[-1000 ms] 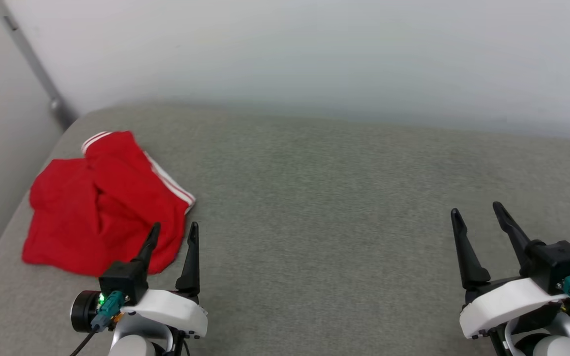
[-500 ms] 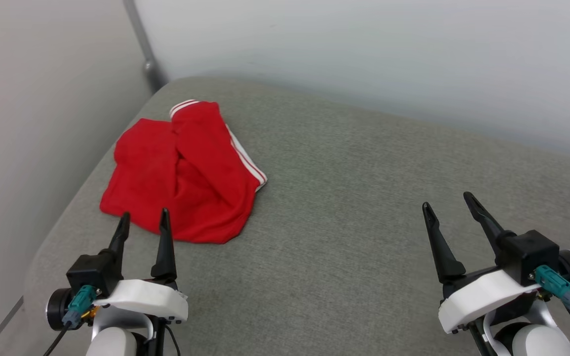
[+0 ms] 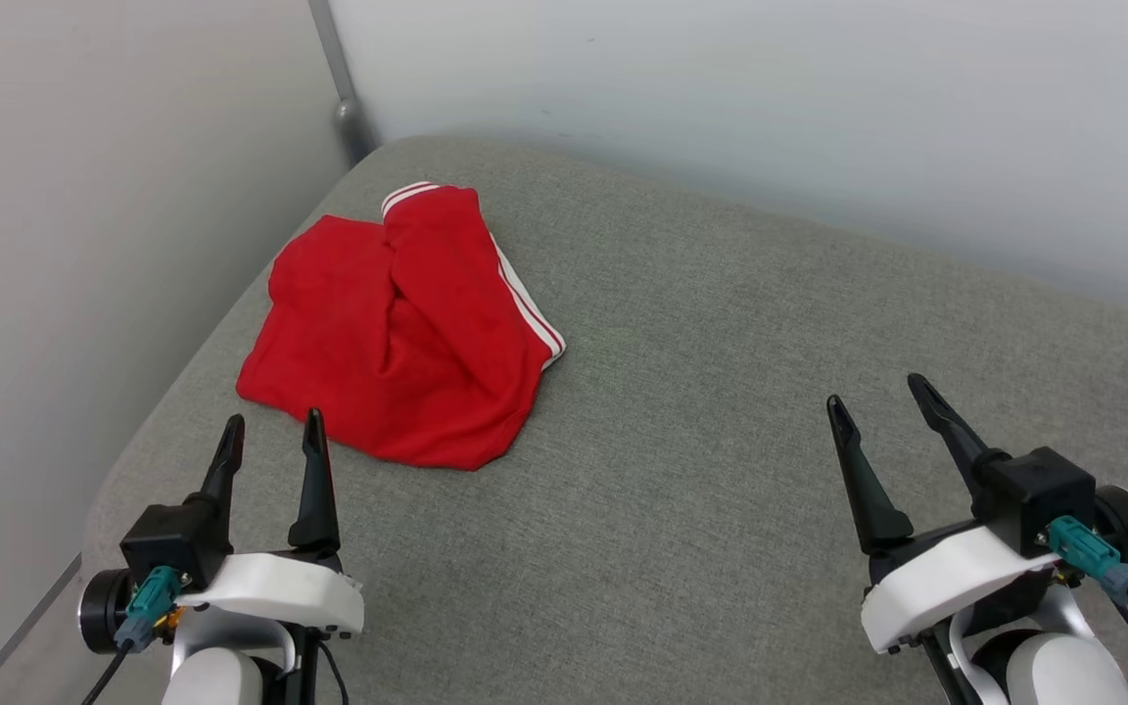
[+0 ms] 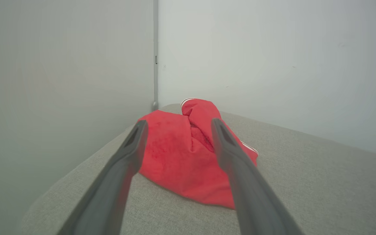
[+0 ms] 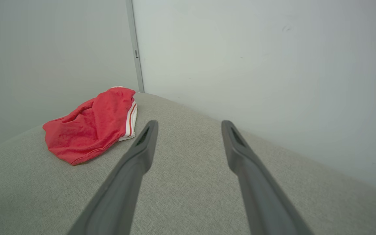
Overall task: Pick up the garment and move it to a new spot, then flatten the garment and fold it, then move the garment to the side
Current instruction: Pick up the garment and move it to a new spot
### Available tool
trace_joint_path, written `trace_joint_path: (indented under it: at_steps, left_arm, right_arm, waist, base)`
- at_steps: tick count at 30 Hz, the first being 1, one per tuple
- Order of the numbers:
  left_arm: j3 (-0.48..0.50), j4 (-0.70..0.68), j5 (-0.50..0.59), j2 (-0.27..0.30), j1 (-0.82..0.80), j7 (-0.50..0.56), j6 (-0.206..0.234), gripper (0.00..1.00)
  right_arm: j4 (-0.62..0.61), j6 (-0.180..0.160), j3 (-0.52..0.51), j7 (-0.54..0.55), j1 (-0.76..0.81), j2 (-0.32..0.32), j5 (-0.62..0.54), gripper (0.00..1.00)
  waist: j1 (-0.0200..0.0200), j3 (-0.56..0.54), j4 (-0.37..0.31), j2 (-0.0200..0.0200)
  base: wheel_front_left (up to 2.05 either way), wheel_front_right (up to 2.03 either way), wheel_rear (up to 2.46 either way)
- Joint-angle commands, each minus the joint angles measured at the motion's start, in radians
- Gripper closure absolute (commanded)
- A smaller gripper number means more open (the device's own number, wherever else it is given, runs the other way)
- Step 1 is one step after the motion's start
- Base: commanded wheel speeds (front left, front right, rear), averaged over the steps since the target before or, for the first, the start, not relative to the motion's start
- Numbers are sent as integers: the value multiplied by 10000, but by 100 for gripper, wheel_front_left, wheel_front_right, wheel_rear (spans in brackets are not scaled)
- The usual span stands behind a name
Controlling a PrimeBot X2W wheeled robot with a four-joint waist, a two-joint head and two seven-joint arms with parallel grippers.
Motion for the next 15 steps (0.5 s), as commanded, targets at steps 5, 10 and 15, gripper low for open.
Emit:
trace_joint_path:
  at_steps: [5, 10, 15]
  left_arm:
    - [45, -28, 186, 61, -372, -23, -59, 0]
    - [192, 305, -73, 464, -1542, 282, -234, 0]
    - [495, 327, -309, 1108, -3218, 1222, -255, 0]
  right_arm:
    - [-9, -3, -5, -11, -218, -48, 36, 0]
    - [-229, -3, -18, 158, -443, -174, -99, 0]
    - [-534, -3, -7, 375, -796, -357, -179, 0]
  waist:
    - [0, 179, -169, 0]
    - [0, 696, -533, 0]
    - [0, 1518, -1139, 0]
  base:
    - [0, 0, 0]
    - [0, 0, 0]
    - [0, 0, 0]
